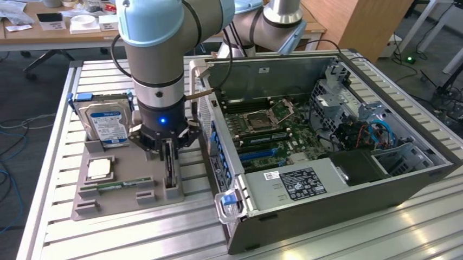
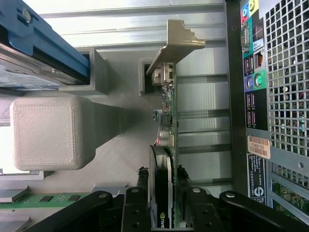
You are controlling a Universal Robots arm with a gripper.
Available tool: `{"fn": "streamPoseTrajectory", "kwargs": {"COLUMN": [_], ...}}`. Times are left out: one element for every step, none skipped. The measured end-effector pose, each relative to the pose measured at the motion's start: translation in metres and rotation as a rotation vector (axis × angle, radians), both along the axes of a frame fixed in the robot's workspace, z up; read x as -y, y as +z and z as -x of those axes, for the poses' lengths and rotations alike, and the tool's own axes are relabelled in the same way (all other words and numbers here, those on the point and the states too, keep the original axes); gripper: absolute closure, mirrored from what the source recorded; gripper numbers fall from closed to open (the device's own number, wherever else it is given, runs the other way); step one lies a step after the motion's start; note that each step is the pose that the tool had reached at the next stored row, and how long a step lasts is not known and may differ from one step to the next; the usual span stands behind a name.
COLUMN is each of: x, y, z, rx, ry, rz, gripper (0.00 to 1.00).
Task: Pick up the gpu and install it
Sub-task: 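Pick up the gpu and move the gpu toward the slot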
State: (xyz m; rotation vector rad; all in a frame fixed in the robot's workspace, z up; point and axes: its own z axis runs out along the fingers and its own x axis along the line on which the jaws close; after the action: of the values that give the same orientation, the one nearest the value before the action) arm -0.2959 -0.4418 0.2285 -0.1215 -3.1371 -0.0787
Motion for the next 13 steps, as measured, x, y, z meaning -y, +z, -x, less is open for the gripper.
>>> {"fn": "streamPoseTrajectory", "kwargs": {"x": [0.0000,0.0000,0.0000,0.0000,0.0000,0.0000,0.0000,0.0000,0.0000,0.0000,0.0000,0.0000,0.0000], "y": [0.0000,0.0000,0.0000,0.0000,0.0000,0.0000,0.0000,0.0000,0.0000,0.0000,0.0000,0.0000,0.0000], "z": [0.0000,0.0000,0.0000,0.0000,0.0000,0.0000,0.0000,0.0000,0.0000,0.0000,0.0000,0.0000,0.0000], "rx": [0.0000,0.0001,0.0000,0.0000,0.0000,0.0000,0.0000,0.0001,0.0000,0.0000,0.0001,-0.0003,-0.0001], "ry": [0.000,0.000,0.000,0.000,0.000,0.000,0.000,0.000,0.000,0.000,0.000,0.000,0.000], "rz": [-0.0001,-0.0001,0.0000,0.0000,0.0000,-0.0001,0.0000,-0.0001,0.0000,0.0000,0.0000,-0.0001,0.0000], "gripper": [0.65,0.65,0.65,0.65,0.65,0.65,0.65,0.65,0.65,0.65,0.65,0.67,0.73]}}
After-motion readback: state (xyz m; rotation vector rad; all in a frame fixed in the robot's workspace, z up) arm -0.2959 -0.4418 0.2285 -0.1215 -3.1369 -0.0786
